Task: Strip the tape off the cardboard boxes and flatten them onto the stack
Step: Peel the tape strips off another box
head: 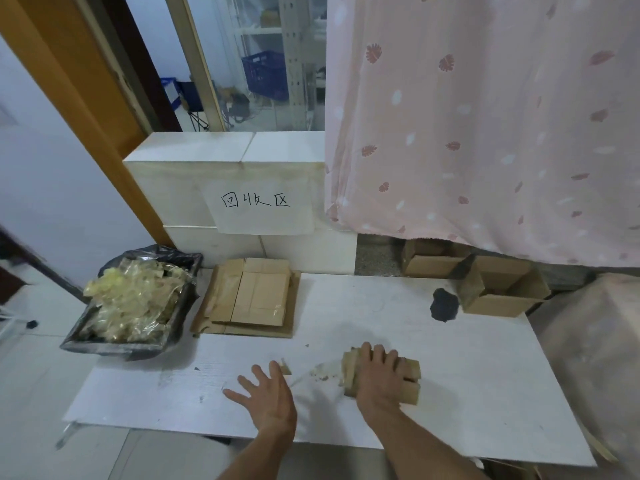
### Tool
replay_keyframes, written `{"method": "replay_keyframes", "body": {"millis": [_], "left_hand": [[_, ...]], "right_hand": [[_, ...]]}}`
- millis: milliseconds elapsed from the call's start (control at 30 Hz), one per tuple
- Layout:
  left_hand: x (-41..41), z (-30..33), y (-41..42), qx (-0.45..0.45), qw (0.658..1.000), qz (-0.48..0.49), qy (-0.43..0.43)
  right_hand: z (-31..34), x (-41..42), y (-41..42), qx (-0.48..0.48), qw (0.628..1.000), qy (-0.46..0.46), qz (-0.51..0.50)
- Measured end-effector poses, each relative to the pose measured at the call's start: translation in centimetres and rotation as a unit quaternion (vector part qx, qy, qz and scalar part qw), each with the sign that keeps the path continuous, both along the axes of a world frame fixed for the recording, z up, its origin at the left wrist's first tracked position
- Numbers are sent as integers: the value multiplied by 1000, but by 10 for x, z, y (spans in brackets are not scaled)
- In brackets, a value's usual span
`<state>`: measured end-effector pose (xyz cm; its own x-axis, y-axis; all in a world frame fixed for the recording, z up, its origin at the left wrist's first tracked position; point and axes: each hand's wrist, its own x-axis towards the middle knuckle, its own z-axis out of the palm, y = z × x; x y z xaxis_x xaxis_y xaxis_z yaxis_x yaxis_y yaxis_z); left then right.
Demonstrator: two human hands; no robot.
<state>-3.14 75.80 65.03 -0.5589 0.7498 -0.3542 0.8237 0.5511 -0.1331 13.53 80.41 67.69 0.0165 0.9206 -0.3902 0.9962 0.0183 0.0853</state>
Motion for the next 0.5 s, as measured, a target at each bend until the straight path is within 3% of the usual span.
{"method": "replay_keyframes", "body": {"millis": [300,500], "left_hand": [[1,-2,4,-78,995,54,-40],[-7,-11,-5,-108,991,81,-10]], "right_hand": [[17,44,22,29,996,-46,-67],[19,46,27,9,995,-65,-75]]}}
